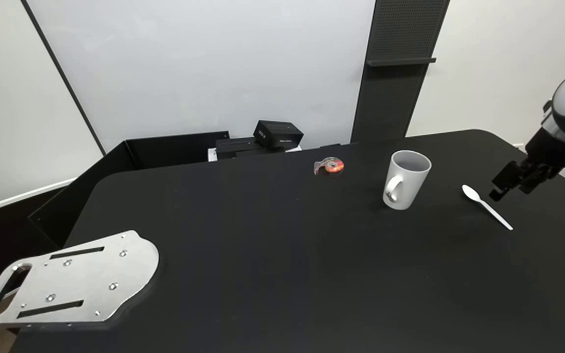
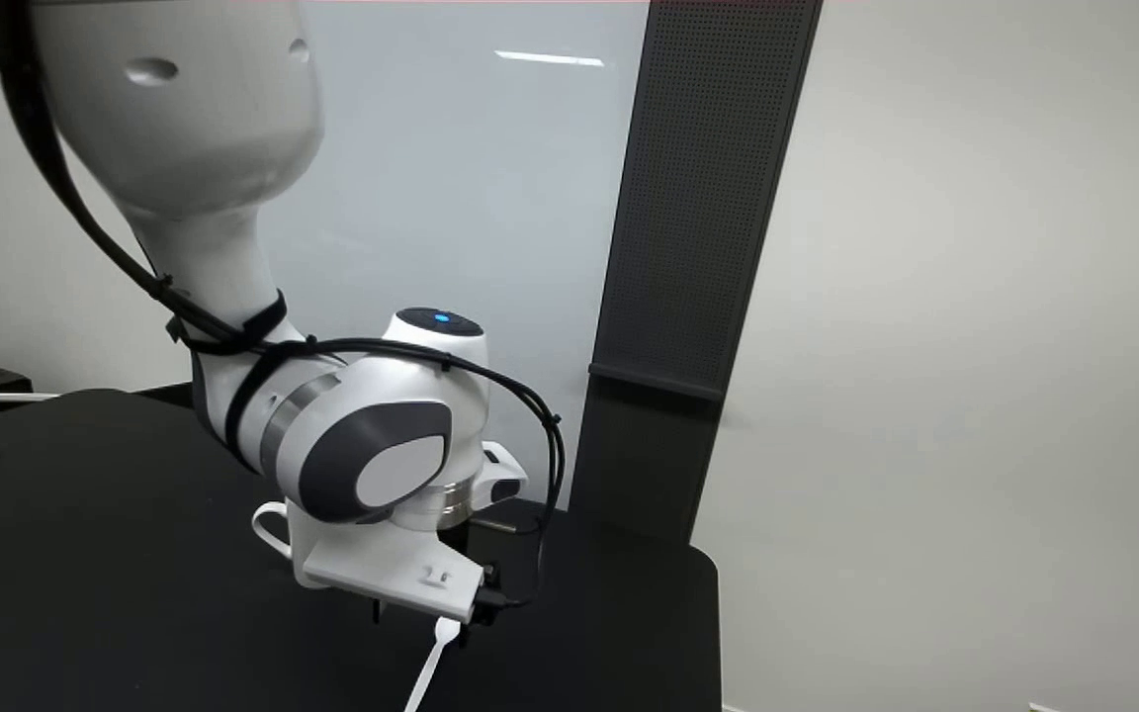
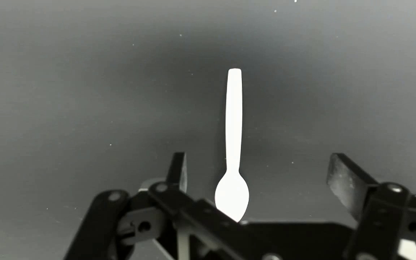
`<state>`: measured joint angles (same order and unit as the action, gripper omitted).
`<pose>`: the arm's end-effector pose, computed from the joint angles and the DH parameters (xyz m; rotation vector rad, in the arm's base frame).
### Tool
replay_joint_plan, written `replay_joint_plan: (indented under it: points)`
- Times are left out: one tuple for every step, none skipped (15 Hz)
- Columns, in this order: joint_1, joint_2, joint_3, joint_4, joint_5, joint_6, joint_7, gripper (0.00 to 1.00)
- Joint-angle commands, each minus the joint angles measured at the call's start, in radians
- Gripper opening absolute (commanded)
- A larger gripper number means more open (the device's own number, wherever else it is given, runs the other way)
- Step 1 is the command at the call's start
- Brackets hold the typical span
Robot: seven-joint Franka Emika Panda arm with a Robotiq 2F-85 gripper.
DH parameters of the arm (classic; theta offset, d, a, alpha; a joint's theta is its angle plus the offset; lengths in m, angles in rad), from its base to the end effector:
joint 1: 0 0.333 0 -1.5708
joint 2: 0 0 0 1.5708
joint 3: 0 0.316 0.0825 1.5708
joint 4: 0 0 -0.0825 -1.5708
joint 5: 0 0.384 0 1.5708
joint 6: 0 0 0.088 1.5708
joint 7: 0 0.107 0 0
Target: Put the white spoon in the white mug
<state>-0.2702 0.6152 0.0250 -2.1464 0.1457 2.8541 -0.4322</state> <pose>0.5471 -0.1445 0.1188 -3.1085 -0.0682 -0.1664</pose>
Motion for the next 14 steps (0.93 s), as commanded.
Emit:
replay_joint_plan:
  points:
    - [-0.041, 0.063, 0.034, 0.052, -0.034, 0.027, 0.024, 1.00]
    - [-0.046, 0.075, 0.039, 0.057, -0.040, 0.033, 0.025, 1.00]
    - [-0.048, 0.084, 0.041, 0.059, -0.045, 0.039, 0.026, 1.00]
    - [-0.049, 0.093, 0.043, 0.062, -0.052, 0.045, 0.028, 1.00]
    - [-0.051, 0.103, 0.044, 0.063, -0.059, 0.049, 0.030, 1.00]
    - [-0.051, 0.110, 0.043, 0.064, -0.064, 0.051, 0.034, 1.00]
    - [-0.053, 0.117, 0.044, 0.065, -0.068, 0.053, 0.034, 1.00]
    - [-0.052, 0.124, 0.042, 0.064, -0.074, 0.057, 0.036, 1.00]
    - [-0.052, 0.129, 0.040, 0.064, -0.079, 0.057, 0.038, 1.00]
    - [-0.053, 0.134, 0.041, 0.064, -0.081, 0.059, 0.039, 1.00]
    - [-0.053, 0.139, 0.039, 0.063, -0.082, 0.062, 0.041, 1.00]
    - [-0.053, 0.143, 0.039, 0.064, -0.084, 0.064, 0.042, 1.00]
    - [-0.051, 0.147, 0.036, 0.063, -0.088, 0.065, 0.042, 1.00]
    - [-0.051, 0.149, 0.036, 0.063, -0.091, 0.066, 0.044, 0.75]
